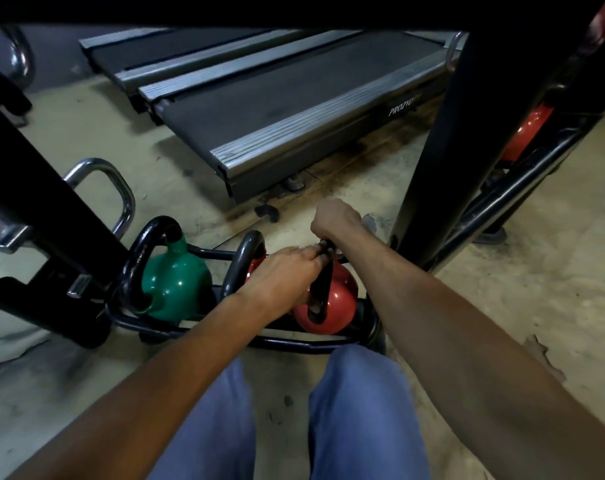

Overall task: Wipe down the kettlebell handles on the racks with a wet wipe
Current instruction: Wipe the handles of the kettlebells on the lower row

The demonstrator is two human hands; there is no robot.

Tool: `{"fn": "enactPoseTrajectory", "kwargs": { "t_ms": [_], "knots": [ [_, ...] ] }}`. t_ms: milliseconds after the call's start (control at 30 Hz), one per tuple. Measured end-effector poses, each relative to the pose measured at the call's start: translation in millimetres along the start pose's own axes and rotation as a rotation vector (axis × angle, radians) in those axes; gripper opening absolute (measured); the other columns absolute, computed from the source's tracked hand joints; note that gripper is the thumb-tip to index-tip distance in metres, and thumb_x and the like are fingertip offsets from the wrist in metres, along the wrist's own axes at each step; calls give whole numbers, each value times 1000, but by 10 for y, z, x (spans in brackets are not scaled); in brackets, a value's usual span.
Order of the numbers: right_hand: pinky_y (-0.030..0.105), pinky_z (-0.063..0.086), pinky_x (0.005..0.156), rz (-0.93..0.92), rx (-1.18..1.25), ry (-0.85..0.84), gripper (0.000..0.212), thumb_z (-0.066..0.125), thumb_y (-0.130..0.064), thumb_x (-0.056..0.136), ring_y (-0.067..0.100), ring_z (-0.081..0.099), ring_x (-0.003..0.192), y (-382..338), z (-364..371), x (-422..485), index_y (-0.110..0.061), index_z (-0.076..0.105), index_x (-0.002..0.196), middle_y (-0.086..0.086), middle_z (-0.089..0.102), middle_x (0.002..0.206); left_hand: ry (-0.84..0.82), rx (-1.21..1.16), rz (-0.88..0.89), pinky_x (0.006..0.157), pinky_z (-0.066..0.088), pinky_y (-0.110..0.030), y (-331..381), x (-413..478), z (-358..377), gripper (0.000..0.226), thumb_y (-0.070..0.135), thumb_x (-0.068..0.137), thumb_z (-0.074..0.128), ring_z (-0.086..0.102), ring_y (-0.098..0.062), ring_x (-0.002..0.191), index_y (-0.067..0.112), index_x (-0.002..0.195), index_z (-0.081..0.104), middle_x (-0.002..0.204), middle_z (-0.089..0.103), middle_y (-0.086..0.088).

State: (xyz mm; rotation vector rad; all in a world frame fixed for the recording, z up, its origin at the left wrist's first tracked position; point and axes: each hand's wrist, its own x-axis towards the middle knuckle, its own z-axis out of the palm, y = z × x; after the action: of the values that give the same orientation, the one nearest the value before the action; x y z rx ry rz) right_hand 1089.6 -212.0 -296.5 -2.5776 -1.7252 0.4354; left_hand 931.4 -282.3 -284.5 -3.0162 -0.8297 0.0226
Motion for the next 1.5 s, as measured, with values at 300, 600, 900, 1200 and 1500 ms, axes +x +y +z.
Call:
{"fn": "enactPoseTrajectory", "kwargs": {
  "t_ms": [300,600,900,1200,1500],
  "knots": [
    [34,46,70,-29,-88,-46,17,56,-10,95,28,59,89,-121,-47,-71,-9,67,108,12,69,115,10,-12,7,101,45,-35,-48,-8,15,84,52,76,79,56,-25,121,20,146,46,146,49,-2],
    [30,51,68,344,543,209,18,74,-20,83,32,69,91,85,68,-146,-6,76,94,15,73,95,41,-24,66,115,32,-35,-119,15,115,104,41,76,82,43,-23,139,13,158,25,162,29,-9],
    [23,50,42,774,1726,265,24,51,-3,88,29,71,65,172,596,-401,3,71,100,17,75,90,189,-97,59,123,19,-37,-37,-347,374,76,15,97,60,28,-21,150,12,159,17,166,19,-11],
    [57,63,66,699,1459,375,21,58,-12,74,36,75,65,187,604,-274,-1,73,84,23,76,86,265,-243,73,126,14,-41,13,-520,489,78,9,94,53,11,-19,154,13,160,11,168,9,-9],
    [36,55,88,57,140,64,18,60,-20,91,29,68,100,-79,134,-294,-17,77,93,8,75,101,269,-235,73,125,7,-39,-1,-509,532,86,20,93,64,14,-20,153,13,160,12,167,9,-8]
  ]
}}
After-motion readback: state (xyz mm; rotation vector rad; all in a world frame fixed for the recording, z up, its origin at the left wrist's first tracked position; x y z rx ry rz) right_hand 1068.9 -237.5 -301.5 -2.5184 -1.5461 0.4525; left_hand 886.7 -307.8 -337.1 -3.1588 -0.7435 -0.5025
